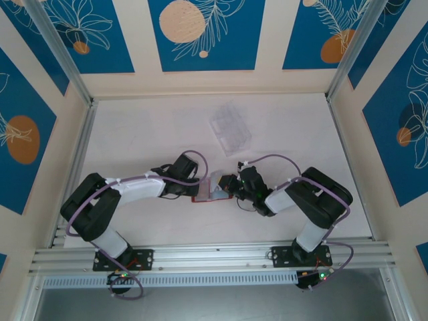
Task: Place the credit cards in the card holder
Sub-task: Insert the credit card into the card slot.
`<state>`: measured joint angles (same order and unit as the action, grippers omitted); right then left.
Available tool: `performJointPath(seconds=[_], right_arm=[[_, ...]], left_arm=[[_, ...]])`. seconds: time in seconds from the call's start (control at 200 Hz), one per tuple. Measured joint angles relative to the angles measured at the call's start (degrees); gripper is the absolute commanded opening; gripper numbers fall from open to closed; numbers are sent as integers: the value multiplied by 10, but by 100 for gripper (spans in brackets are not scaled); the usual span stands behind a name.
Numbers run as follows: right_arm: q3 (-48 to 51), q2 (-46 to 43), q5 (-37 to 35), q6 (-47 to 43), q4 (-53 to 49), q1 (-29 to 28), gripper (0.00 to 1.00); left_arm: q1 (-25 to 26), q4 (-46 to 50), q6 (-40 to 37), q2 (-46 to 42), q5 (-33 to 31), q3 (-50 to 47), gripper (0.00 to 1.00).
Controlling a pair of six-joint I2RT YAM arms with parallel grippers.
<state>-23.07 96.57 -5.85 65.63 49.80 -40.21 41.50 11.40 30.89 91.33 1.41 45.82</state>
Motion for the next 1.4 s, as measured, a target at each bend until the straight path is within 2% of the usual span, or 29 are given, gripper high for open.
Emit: performJointPath(seconds=[0.66, 0.975, 1.401], right_arm=[[7, 42, 66, 49, 67, 33, 0], [18, -79, 45, 21, -28, 26, 0], [1, -22, 41, 8, -36, 1, 0]], left_arm=[[0, 0, 0, 0, 0, 0, 11], [0, 0, 0, 0, 0, 0, 11], [0, 0, 0, 0, 0, 0, 11]])
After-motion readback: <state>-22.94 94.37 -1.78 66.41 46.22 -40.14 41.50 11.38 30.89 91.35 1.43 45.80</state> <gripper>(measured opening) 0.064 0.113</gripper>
